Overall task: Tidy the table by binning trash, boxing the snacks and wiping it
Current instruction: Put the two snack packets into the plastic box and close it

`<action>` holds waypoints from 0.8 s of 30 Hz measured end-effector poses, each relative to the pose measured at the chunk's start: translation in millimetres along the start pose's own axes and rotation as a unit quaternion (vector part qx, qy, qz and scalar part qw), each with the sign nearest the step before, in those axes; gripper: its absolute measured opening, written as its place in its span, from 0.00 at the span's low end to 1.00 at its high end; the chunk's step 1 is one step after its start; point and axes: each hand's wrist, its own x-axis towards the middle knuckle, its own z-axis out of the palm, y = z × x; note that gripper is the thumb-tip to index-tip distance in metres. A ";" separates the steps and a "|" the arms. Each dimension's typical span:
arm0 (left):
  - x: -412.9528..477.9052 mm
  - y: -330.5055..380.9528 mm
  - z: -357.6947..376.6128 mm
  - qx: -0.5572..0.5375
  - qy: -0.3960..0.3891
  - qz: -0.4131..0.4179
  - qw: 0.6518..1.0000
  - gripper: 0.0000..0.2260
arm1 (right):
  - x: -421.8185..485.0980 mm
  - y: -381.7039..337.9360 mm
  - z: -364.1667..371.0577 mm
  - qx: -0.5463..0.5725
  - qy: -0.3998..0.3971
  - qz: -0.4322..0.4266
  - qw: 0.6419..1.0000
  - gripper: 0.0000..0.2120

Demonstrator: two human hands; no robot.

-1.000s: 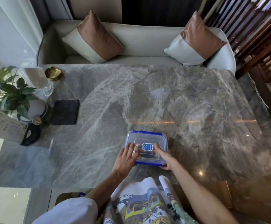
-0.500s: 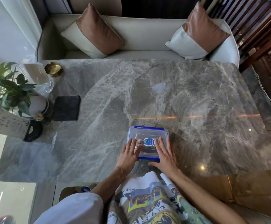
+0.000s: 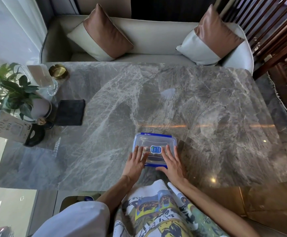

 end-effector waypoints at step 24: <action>17.1 64.0 -57.8 -0.550 0.122 -0.350 0.748 0.28 | 42.6 33.2 -45.0 0.468 -0.044 0.077 0.879 0.25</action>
